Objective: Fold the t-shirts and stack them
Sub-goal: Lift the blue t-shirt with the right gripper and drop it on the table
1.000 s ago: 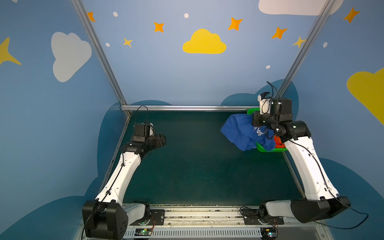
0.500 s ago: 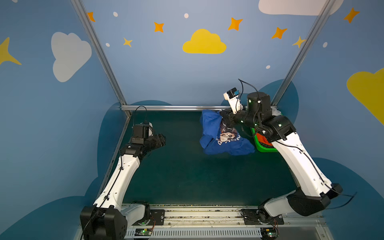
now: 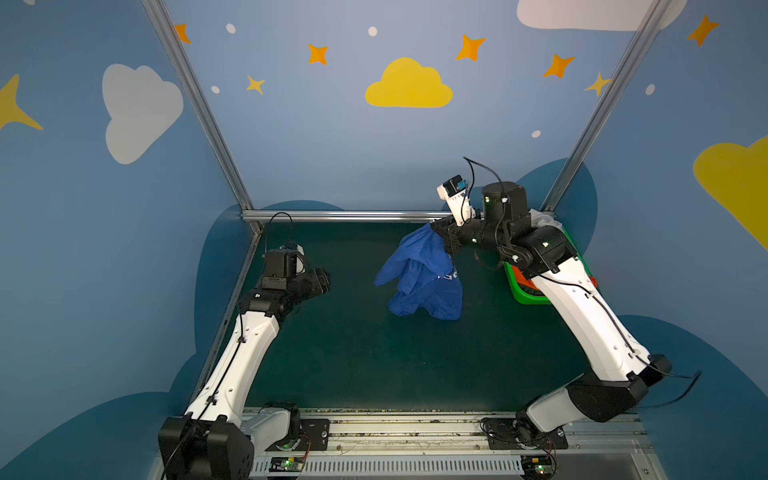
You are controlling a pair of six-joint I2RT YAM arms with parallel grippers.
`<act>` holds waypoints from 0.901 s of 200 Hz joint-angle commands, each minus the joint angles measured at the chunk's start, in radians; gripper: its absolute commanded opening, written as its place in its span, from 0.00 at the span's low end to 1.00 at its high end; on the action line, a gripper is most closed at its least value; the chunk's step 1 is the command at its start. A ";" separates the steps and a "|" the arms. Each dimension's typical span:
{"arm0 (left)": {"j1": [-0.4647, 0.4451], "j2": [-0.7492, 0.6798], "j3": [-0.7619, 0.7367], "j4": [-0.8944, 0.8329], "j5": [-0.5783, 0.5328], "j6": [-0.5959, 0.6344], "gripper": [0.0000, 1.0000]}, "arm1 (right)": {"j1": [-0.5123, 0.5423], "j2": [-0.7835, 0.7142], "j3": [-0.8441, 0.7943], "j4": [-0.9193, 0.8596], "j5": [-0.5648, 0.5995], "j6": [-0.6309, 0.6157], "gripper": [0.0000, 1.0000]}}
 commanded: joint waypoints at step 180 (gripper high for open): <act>0.051 -0.145 -0.056 0.080 -0.133 0.011 0.63 | 0.153 0.421 0.035 0.116 -0.232 0.264 0.68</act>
